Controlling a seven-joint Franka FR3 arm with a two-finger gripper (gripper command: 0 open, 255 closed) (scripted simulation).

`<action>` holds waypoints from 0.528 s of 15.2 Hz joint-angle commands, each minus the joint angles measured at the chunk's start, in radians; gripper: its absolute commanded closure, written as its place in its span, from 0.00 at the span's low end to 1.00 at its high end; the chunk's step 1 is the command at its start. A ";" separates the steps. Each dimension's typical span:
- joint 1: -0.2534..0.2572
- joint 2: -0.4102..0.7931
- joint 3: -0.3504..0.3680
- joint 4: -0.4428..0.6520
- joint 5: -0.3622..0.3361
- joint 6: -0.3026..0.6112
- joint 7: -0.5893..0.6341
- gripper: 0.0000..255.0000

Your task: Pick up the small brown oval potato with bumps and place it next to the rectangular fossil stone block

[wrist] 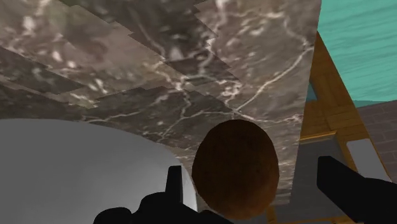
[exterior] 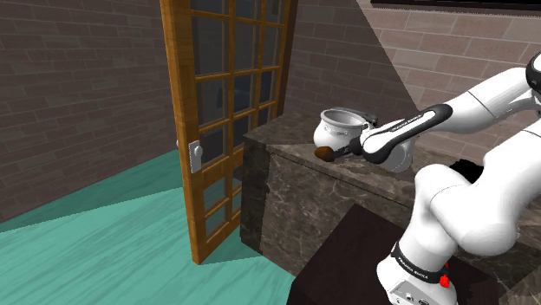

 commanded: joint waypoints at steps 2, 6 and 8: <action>0.167 0.012 -0.146 0.030 0.016 0.059 -0.017 0.00; 0.344 0.009 -0.289 0.071 0.047 0.104 -0.039 0.00; 0.344 0.009 -0.289 0.071 0.048 0.104 -0.039 0.00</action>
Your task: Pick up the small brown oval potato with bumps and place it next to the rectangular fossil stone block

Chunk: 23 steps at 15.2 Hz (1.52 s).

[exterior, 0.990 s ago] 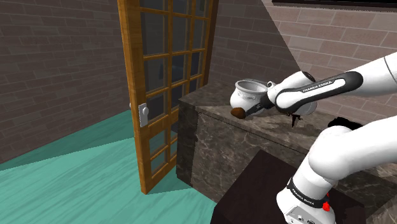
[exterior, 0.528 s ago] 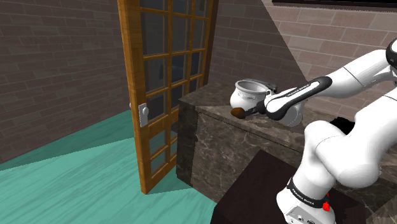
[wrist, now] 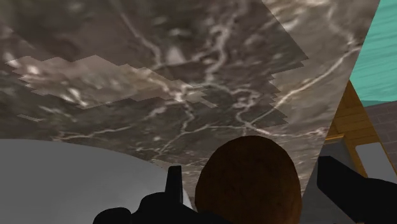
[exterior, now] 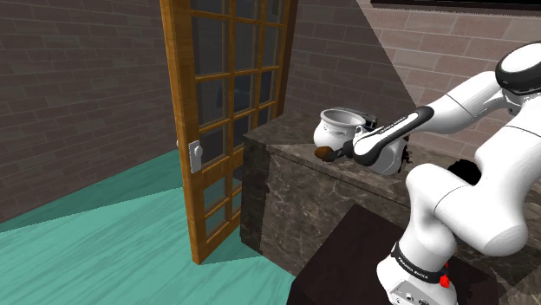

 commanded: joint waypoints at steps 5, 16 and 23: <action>0.005 0.000 -0.005 0.003 0.002 0.000 0.000 0.00; -0.033 0.007 0.035 0.001 -0.003 -0.017 0.012 1.00; -0.307 0.017 0.323 -0.005 -0.016 -0.138 0.081 1.00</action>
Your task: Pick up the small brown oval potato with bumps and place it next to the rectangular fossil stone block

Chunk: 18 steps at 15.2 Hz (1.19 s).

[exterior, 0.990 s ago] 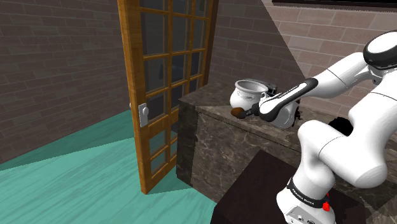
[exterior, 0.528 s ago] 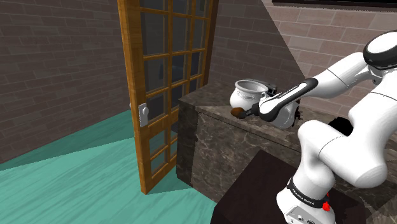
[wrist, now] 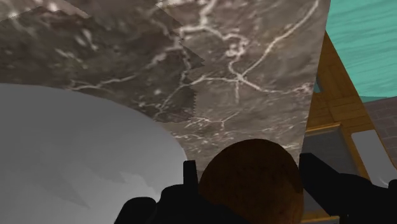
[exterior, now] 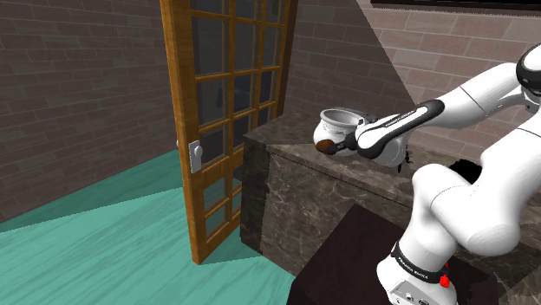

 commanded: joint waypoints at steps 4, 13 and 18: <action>-0.192 -0.019 0.203 0.000 -0.001 -0.094 0.037 1.00; -0.428 -0.084 0.465 0.024 -0.005 -0.257 0.100 1.00; -0.512 -0.128 0.564 0.048 -0.012 -0.345 0.135 1.00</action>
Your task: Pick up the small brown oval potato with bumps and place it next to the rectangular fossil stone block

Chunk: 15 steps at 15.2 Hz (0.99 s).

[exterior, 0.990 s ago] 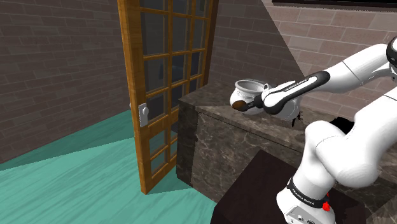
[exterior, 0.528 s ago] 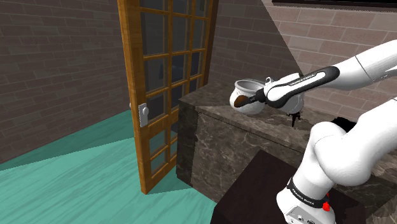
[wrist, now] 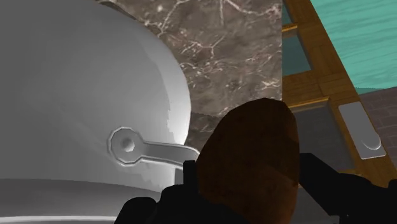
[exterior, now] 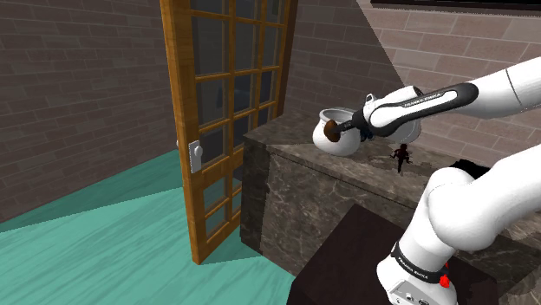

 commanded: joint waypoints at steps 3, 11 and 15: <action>-0.097 -0.088 0.028 -0.028 -0.031 -0.075 -0.023 1.00; -0.375 -0.380 -0.041 -0.113 -0.126 -0.338 -0.197 1.00; -0.502 -0.499 -0.096 -0.112 -0.156 -0.493 -0.298 1.00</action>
